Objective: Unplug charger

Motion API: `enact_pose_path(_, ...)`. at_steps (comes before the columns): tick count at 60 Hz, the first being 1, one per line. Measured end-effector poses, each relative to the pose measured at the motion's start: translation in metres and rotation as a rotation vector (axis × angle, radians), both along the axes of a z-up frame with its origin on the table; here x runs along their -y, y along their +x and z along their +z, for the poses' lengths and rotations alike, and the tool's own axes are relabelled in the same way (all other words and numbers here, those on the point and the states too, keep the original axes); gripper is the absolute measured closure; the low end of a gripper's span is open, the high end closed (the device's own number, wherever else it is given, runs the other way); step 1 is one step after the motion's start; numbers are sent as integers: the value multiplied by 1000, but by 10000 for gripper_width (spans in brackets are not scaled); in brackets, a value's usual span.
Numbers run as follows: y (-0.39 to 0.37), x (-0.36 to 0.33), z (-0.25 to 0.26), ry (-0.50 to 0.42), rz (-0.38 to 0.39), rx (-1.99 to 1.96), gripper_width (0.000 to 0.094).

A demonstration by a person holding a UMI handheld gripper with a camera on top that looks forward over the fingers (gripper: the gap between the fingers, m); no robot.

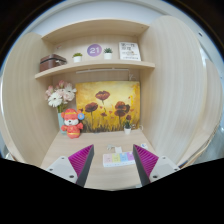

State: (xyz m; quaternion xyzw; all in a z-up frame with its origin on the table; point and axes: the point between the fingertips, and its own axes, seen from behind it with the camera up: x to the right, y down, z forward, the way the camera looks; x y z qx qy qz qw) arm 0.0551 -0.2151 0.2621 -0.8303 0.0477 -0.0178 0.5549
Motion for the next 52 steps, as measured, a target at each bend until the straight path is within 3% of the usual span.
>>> enact_pose_path(10,-62,49,-28,-75,79,-26,159)
enact_pose_path(25,-101,81,-35,-90,145,1,150)
enact_pose_path(52,-110,102,-43,-118,185,13,152)
